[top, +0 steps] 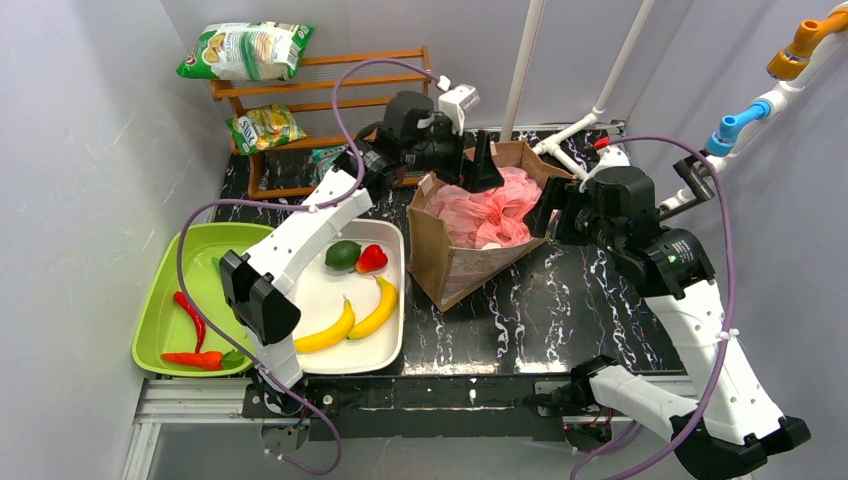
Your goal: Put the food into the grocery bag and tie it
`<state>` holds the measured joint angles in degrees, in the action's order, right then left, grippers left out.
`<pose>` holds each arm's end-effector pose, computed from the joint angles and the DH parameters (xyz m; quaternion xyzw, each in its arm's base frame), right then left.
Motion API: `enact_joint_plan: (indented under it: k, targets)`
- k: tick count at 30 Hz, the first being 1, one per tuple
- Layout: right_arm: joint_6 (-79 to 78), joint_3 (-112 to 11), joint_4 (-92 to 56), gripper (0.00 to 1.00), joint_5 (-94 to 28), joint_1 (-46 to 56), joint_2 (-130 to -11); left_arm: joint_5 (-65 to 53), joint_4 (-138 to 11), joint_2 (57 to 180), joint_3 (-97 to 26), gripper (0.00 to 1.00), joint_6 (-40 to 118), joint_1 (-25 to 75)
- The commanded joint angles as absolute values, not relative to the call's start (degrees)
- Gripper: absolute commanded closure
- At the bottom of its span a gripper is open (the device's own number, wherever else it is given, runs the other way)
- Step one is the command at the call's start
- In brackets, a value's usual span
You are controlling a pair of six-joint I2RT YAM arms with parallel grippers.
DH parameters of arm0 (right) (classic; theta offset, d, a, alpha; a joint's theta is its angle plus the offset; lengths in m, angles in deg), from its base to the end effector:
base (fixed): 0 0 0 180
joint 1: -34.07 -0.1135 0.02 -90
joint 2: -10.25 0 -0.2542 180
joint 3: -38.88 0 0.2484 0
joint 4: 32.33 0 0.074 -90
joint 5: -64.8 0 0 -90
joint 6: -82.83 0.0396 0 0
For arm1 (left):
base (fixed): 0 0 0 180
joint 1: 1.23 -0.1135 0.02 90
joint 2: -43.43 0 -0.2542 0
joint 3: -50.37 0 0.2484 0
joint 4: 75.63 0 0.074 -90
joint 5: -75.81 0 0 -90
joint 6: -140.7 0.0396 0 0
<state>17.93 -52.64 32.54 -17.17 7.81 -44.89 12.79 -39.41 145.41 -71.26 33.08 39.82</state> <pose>0.1587 0.0721 0.4154 0.0271 0.8576 0.1668 0.4858 0.2985 -0.2838 0.4145 0.2948 0.7349 -0.4478 0.4152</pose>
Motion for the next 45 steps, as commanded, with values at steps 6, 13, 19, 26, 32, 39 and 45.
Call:
enact_joint_plan:
  k: [6,13,19,26,32,39,45]
  targets:
    - [30.91,-55.08,37.1,0.1,-12.76,8.05,-45.38,-0.36,-30.63,142.17,-75.85,0.08,33.98,34.13]
    - [33.83,-54.27,39.46,0.13,-11.21,8.14,-47.8,-1.6,-30.63,143.33,-73.47,0.13,35.13,31.67]
    - [36.51,-51.88,37.47,0.23,-11.72,8.46,-49.97,-0.52,-31.67,143.46,-69.44,0.19,34.96,31.11]
    - [38.25,-50.41,36.49,0.32,-14.01,10.16,-52.89,3.22,-34.53,143.01,-65.29,0.23,34.03,30.89]
    - [37.52,-50.37,36.73,0.47,-16.54,11.54,-55.81,3.43,-34.93,143.62,-64.51,0.26,34.16,30.85]
    - [36.37,-49.86,36.84,0.87,-17.99,12.36,-56.3,3.2,-34.94,144.9,-64.18,0.3,34.22,30.74]
    - [35.4,-49.8,36.8,0.99,-17.76,12.52,-56.03,2.94,-35.07,146.1,-63.77,0.34,33.97,30.76]
